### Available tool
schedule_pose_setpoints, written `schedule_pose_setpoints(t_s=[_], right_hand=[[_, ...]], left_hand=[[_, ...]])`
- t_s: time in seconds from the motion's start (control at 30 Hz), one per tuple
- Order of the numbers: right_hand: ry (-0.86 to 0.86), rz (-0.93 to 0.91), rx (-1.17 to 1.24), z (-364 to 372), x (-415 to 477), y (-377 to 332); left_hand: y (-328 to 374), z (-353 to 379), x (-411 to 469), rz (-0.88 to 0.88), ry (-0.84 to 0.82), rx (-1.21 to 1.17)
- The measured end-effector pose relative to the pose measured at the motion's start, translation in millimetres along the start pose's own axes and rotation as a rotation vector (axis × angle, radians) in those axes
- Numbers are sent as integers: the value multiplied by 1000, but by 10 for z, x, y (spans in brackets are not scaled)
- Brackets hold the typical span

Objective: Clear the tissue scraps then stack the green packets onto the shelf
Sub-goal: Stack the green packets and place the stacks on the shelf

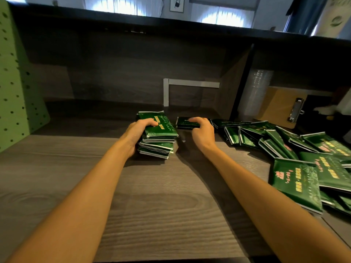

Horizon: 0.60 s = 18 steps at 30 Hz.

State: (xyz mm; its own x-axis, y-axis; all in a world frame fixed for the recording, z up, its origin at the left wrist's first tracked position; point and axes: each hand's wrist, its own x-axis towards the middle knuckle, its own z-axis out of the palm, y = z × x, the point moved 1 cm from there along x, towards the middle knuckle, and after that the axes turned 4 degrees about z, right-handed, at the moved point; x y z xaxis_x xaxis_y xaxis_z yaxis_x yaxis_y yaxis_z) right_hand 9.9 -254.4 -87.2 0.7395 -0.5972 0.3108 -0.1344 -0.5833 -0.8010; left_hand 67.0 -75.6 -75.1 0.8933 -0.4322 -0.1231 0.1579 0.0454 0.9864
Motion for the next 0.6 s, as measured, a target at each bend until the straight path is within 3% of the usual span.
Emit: schedule_pose_setpoints(t_s=[0.1, 0.3, 0.4, 0.6], right_hand=[[-28, -43, -300, 0, 147, 83], [-321, 15, -696, 130, 488, 80], [-405, 78, -766, 188, 519, 154], [-358, -3, -714, 119, 416, 135]], left_hand=[[-3, -6, 64, 102, 131, -19], [0, -15, 92, 82, 121, -22], [-8, -21, 123, 77, 120, -21], [-16, -9, 136, 87, 121, 0]])
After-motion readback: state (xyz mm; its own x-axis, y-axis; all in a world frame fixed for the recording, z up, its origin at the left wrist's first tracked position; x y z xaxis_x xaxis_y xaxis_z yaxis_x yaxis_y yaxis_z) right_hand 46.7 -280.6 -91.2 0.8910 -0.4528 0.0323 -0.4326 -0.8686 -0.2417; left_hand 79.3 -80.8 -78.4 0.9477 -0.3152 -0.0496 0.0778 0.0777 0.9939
